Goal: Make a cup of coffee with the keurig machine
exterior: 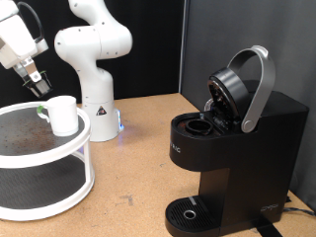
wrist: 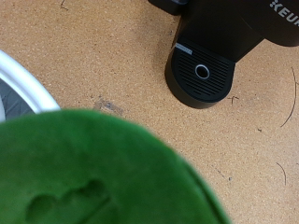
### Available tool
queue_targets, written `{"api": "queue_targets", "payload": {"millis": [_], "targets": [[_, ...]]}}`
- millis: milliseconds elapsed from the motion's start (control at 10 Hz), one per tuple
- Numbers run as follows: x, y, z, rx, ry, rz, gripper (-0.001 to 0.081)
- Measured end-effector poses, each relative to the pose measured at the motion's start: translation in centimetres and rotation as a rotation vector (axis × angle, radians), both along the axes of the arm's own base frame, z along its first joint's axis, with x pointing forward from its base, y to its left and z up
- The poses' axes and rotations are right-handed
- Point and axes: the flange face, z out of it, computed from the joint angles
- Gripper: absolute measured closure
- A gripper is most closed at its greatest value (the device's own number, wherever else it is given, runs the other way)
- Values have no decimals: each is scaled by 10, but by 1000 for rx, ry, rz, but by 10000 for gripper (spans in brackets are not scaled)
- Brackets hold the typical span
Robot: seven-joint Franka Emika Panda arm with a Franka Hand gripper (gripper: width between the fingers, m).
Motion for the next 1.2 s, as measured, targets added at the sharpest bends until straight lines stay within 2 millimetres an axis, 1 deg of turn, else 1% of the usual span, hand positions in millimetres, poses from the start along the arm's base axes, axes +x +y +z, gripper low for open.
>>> {"api": "queue_targets", "payload": {"millis": [100,200,300,500,600,900,1100,1200], "targets": [[-1,0,-1,-3,-6,23,333],[-1,3,-1,42,-8,43,333],[2,8,5,116,-15,49,333],[14,25,26,261,14,65,333],[23,32,35,287,42,54,333],[56,51,51,263,91,-42,333],[77,59,54,217,93,-101,333],[76,59,53,219,96,-94,333]]}}
